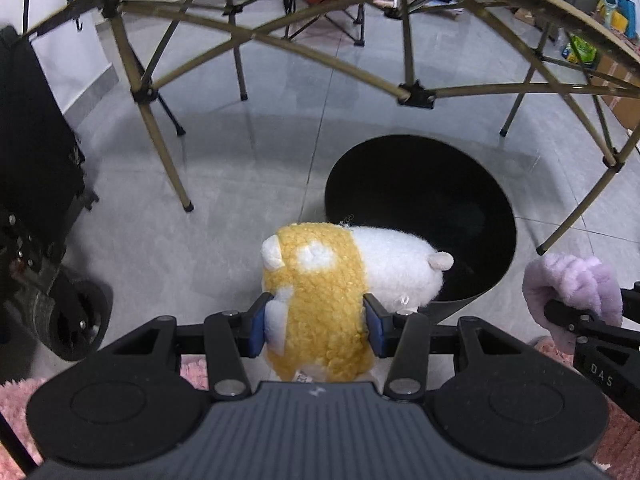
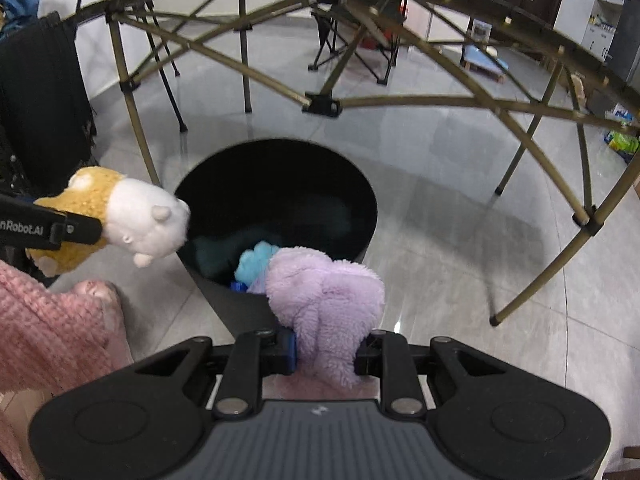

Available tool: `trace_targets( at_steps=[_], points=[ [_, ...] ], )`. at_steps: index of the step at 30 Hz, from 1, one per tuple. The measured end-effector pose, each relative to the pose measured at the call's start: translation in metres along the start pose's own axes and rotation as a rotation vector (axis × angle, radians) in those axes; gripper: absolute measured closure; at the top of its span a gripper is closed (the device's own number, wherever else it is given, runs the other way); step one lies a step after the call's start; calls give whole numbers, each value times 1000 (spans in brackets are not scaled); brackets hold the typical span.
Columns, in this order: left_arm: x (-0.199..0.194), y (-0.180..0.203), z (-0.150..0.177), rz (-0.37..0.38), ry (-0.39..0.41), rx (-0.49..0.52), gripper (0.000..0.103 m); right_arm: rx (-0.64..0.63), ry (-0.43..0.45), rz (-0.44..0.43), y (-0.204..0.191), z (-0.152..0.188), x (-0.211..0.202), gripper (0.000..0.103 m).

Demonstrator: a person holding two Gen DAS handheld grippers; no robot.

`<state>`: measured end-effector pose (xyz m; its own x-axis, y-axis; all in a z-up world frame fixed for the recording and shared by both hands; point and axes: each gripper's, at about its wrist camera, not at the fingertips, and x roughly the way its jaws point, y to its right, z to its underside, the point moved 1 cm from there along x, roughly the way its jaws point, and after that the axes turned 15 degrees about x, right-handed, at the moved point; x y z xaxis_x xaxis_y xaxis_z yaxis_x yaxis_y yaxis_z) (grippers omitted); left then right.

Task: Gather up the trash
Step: 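Move the right tool with the headband over the bin and open it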

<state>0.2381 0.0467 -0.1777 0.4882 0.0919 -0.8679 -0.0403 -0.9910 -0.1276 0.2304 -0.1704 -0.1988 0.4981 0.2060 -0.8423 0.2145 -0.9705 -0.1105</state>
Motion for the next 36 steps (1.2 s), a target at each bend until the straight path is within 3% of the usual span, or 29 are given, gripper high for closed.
trace_targets(
  at_steps=[10, 22, 36],
  points=[
    [18, -22, 3, 3, -54, -61, 55, 0, -63, 17, -7, -7, 20, 82],
    [34, -54, 3, -6, -89, -142, 55, 8, -58, -8, -30, -48, 39, 82],
    [51, -91, 0, -24, -118, -217, 55, 36, -98, -1, -60, -89, 91, 82]
  ],
)
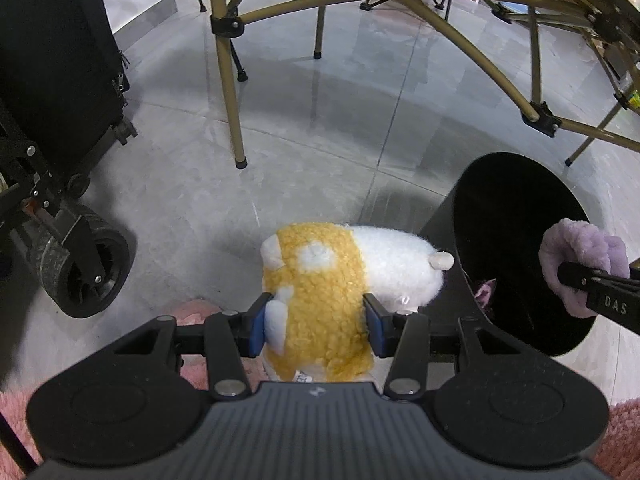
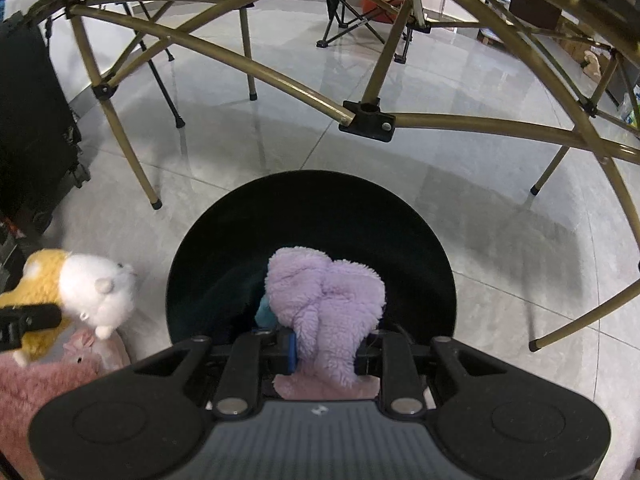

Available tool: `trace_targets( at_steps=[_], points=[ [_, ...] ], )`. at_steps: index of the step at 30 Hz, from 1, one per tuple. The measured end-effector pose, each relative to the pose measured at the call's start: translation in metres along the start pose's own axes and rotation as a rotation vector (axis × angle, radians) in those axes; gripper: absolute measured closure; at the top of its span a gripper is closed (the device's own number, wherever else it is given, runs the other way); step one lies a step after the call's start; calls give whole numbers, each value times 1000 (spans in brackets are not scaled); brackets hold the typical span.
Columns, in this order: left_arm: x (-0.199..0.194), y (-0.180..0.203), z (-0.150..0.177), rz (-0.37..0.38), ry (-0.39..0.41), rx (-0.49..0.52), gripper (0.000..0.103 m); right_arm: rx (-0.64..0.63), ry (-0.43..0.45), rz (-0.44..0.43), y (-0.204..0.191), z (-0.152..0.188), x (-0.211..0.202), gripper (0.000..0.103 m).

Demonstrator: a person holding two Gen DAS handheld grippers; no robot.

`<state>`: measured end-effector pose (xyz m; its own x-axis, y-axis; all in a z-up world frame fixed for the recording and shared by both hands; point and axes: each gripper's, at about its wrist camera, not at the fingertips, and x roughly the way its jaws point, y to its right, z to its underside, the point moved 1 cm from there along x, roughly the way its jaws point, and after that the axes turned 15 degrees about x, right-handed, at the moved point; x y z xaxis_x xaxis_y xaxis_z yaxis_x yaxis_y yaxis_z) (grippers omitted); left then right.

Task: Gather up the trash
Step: 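Move the right tool with the headband over the bin and open it, then withdraw the empty right tool from the bin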

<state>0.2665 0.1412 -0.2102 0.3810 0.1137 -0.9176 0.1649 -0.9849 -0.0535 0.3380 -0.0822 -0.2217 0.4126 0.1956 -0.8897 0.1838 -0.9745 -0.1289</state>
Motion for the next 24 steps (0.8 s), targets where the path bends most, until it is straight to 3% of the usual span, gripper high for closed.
trace_targets(
  at_steps=[15, 18, 20, 21, 24],
  points=[
    [12, -13, -20, -33, -9, -46, 55, 39, -56, 11, -6, -13, 32, 78],
    [13, -14, -20, -33, -17, -52, 55, 51, -62, 0, -6, -15, 31, 54],
    [13, -14, -20, -32, -17, -53, 55, 62, -67, 8, -5, -16, 30, 9],
    [12, -14, -20, -33, -14, -52, 55, 64, -71, 20, -5, -16, 31, 0],
    [9, -13, -20, -31, -9, -51, 55, 81, -87, 23, -3, -15, 30, 0]
  ],
)
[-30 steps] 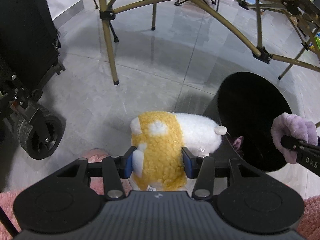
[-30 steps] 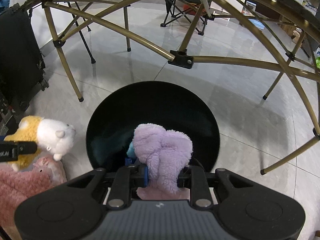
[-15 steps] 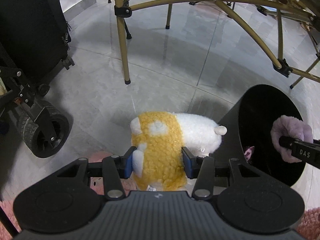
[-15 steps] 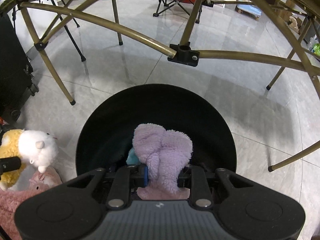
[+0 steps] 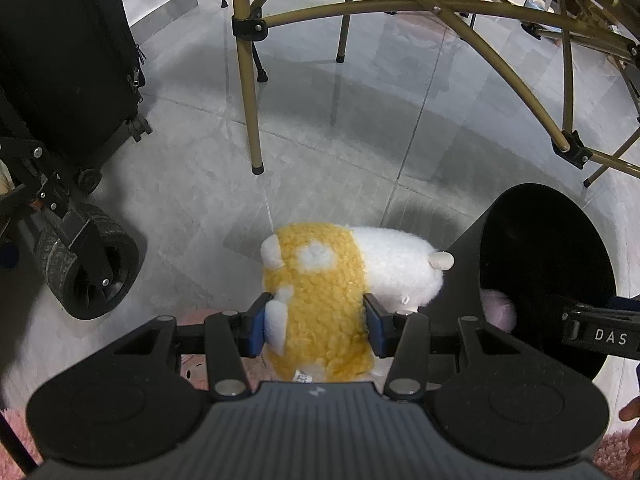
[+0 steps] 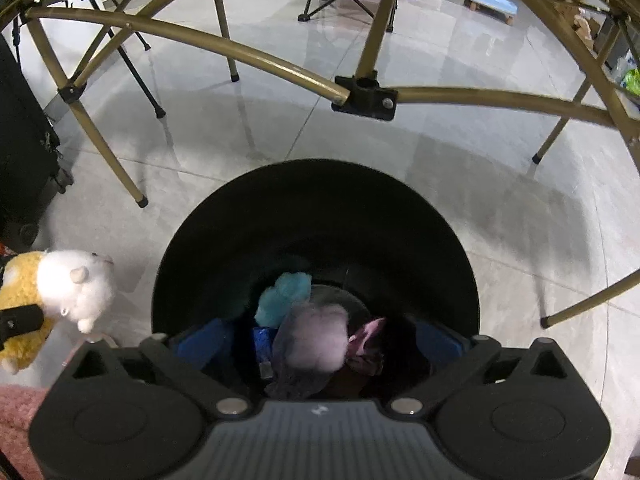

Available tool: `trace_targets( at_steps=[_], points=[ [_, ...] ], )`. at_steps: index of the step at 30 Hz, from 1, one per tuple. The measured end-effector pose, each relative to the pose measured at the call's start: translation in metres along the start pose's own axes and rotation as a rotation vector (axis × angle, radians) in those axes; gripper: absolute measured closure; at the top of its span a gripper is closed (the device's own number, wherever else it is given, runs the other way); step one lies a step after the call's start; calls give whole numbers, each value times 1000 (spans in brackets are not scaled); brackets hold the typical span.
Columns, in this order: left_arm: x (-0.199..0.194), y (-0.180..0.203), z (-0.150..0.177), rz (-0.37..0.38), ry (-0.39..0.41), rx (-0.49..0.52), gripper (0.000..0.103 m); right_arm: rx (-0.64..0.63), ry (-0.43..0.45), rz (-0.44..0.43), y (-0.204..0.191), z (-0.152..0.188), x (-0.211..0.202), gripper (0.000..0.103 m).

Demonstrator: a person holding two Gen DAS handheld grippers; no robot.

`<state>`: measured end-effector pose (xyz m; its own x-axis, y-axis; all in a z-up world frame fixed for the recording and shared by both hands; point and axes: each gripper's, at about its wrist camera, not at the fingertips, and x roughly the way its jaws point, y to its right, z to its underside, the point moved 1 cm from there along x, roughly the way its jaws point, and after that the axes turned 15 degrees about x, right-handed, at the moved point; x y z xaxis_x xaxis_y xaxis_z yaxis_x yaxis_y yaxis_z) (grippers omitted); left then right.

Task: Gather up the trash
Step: 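Withdraw the empty right tool from the bin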

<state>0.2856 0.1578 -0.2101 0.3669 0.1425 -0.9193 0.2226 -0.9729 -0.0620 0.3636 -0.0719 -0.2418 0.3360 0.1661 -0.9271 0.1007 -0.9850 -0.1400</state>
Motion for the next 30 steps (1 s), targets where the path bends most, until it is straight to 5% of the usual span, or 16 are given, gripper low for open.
trace_targets(
  at_steps=[19, 30],
  points=[
    [-32, 18, -6, -1, 51, 31, 55, 32, 3, 2, 15, 5, -17, 0],
    [-55, 58, -19, 35, 104, 92, 55, 109, 65, -11, 59, 5, -46, 0]
  ],
)
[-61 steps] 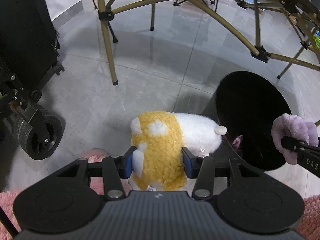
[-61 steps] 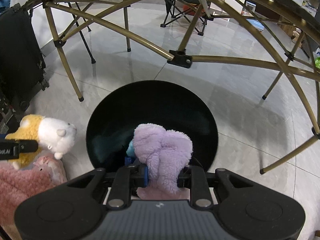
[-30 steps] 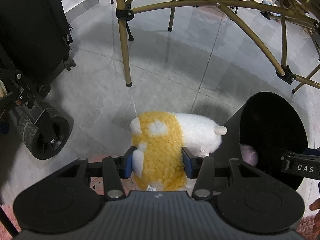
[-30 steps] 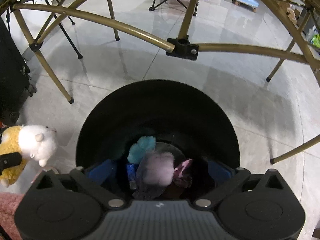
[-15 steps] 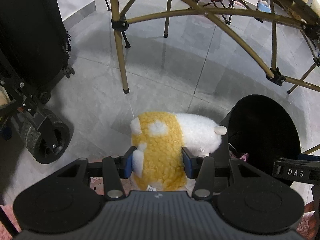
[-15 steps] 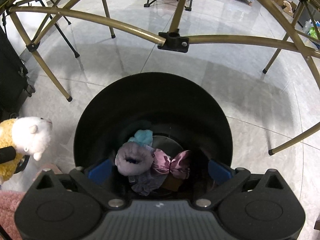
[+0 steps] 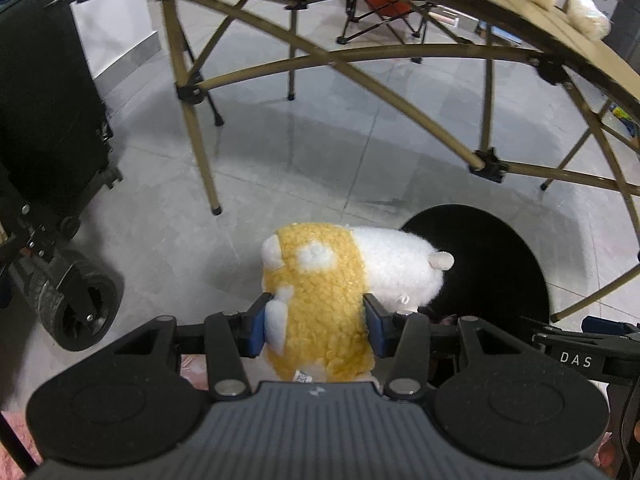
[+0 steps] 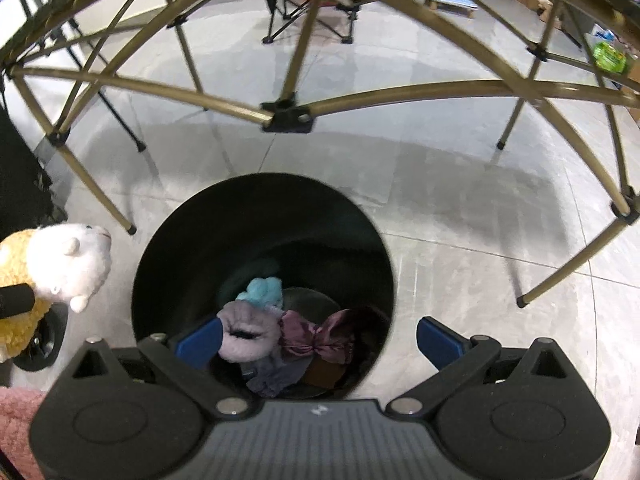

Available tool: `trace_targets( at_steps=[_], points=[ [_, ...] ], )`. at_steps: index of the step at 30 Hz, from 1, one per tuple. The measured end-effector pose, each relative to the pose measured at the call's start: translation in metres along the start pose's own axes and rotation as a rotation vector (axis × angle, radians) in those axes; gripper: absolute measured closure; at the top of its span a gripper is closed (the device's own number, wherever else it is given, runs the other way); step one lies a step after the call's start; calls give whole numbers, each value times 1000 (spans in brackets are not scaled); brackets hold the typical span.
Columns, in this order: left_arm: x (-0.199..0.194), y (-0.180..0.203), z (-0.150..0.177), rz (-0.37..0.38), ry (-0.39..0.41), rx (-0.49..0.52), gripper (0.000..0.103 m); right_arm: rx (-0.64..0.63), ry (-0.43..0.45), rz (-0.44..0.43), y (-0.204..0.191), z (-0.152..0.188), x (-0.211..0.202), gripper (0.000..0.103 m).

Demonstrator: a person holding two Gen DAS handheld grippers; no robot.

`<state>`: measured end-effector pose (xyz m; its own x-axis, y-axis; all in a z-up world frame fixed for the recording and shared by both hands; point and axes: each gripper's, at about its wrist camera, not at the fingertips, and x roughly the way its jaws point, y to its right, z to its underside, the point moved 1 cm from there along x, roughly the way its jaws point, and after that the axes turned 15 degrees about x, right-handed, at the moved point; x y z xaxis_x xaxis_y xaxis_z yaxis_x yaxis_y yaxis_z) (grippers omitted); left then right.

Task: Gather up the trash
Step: 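Withdraw the empty right tool from the bin, then move the left tool with the plush toy over the bin and open it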

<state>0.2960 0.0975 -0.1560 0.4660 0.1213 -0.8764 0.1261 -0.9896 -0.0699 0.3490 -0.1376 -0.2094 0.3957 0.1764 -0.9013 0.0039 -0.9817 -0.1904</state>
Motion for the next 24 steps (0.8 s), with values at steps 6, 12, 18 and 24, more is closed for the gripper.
trace_targets(
  at_steps=[6, 12, 18, 24],
  points=[
    [-1, 27, -6, 15, 7, 41, 55, 54, 33, -8, 30, -2, -15, 0],
    [1, 57, -11, 27, 5, 90, 55, 106, 55, -5, 62, -1, -24, 0],
    [8, 87, -14, 45, -13, 139, 55, 170, 71, 9, 97, 2, -29, 0],
    [24, 113, -19, 55, -59, 179, 55, 231, 77, 26, 129, 6, -29, 0]
  ],
)
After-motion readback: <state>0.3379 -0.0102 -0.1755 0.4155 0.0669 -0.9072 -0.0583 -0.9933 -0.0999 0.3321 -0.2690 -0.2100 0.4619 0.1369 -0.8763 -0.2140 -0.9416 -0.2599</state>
